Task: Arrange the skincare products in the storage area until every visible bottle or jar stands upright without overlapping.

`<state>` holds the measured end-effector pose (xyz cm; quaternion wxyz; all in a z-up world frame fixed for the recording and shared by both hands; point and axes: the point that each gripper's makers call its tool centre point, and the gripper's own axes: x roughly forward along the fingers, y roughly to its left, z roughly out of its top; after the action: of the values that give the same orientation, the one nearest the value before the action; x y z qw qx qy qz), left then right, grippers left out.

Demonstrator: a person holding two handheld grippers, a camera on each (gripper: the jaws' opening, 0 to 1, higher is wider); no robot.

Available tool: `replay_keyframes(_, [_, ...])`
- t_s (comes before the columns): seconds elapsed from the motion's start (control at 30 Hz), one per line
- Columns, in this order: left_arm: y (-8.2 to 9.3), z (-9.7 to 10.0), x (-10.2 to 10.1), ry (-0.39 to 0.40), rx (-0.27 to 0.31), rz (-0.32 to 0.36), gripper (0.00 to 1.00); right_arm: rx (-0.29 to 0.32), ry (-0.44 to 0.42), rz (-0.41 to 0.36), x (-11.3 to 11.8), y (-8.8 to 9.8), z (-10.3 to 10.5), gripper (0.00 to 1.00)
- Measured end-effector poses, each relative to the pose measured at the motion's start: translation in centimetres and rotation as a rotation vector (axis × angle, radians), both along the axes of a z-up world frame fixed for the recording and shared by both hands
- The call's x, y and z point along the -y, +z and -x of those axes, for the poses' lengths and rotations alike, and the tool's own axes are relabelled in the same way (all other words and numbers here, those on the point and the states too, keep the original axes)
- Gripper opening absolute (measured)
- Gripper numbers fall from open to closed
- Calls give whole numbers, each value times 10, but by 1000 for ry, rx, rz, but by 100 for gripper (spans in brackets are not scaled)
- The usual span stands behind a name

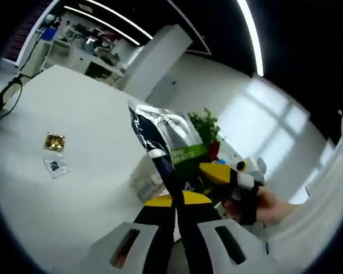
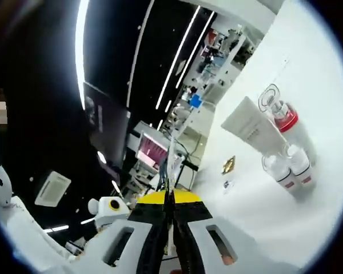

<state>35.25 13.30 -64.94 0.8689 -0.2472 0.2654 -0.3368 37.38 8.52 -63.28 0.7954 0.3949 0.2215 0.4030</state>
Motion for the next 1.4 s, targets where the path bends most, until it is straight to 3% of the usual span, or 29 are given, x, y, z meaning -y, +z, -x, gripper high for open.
replay_keyframes(0.07, [-5, -2, -3, -1, 1, -20, 1, 40, 12, 75, 0, -7, 0, 3])
replay_keyframes(0.17, [-11, -5, -7, 0, -22, 3, 1, 103, 25, 153, 1, -13, 1, 7])
replay_keyframes(0.47, [-22, -11, -12, 9, -55, 17, 1, 145, 63, 186, 5, -19, 0, 31])
replay_keyframes(0.93, [-43, -22, -16, 14, -107, 32, 0, 208, 199, 309, -5, -36, 10, 70])
replay_keyframes(1.17, [-59, -22, -16, 20, -138, 29, 0, 222, 234, 390, -3, -47, 15, 81])
replay_keyframes(1.4, [-74, -22, -12, 10, -172, 22, 0, 211, 226, 415, 4, -53, 15, 86])
